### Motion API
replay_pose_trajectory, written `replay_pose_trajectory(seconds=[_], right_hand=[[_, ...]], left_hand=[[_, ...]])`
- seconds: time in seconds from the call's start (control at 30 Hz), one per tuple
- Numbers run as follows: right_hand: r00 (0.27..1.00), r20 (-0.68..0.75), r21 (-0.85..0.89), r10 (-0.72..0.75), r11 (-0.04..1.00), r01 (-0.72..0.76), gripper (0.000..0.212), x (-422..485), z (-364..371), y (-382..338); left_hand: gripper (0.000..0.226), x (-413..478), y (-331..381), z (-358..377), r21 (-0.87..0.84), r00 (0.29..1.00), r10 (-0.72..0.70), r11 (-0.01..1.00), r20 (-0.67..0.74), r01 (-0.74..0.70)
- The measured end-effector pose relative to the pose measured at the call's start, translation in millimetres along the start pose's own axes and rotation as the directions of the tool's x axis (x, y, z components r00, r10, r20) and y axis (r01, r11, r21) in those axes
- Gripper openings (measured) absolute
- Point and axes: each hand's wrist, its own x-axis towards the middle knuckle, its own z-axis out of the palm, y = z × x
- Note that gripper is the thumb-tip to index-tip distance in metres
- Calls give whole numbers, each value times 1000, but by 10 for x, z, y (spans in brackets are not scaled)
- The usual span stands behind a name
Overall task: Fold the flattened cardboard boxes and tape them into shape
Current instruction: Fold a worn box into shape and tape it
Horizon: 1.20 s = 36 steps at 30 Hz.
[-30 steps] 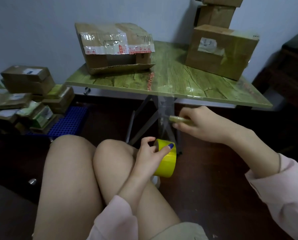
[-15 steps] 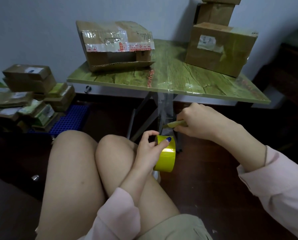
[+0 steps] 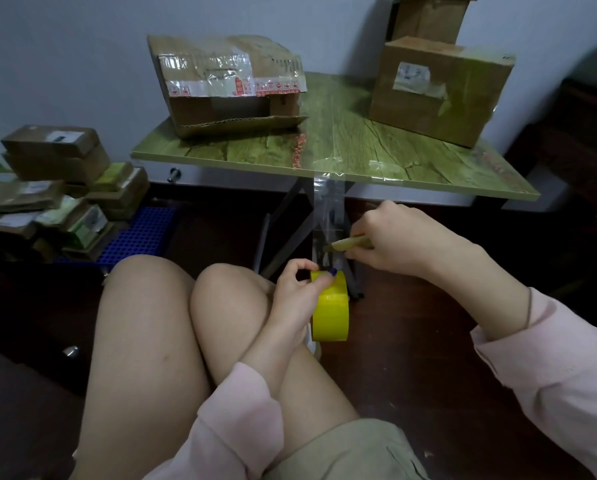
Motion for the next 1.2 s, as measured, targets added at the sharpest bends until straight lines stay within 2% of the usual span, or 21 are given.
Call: replay_pose_trajectory(seconds=[0.27,0.4,0.53,0.6,0.67,0.7,0.77,0.83,0.9,0.97,1.1,1.2], right_hand=[[997,68,-176,39,984,-27,31,67,61,-170],[991,78,-277,108,957,-82,23,77,62,-160],[957,130,-289,258,934,-212,33,-47,48,82],[937,129,-157,324,940,-303,34,-129,64,217],[905,105,176,413,888,-426,38,-196,148,264],[883,109,378,456,803,-461,42,-212,225,246],[876,155,705,457,570,-422,45,-202,454,159],[909,203,887,364,325,-328,39,-164,653,35],[923,207,958,323,125,-259,39,-119,770,-41],[921,195,972,337,60,-227,43,-96,832,-64],[915,207,962,345,97,-254,43,-165,930,-53],[926,132,978,355,106,-180,44,-225,865,-43]], left_hand=[[29,3,17,6,36,999,-33,999,9,33],[21,8,26,2,21,999,-40,999,-4,40],[22,-2,21,-13,-19,999,-43,999,11,43],[22,5,15,-17,-17,999,-42,999,14,43],[22,4,13,-3,-21,999,-43,999,16,43],[22,-3,15,4,-24,999,-40,999,19,41],[21,-30,24,12,-21,999,-33,999,21,34],[20,-51,36,17,-12,1000,-22,1000,22,23],[20,-57,36,3,-2,1000,-21,1000,22,21],[22,-62,22,-13,28,999,-28,999,26,27],[35,-94,-16,-22,144,996,-58,988,70,47],[26,-110,-6,-41,140,993,-27,990,118,11]])
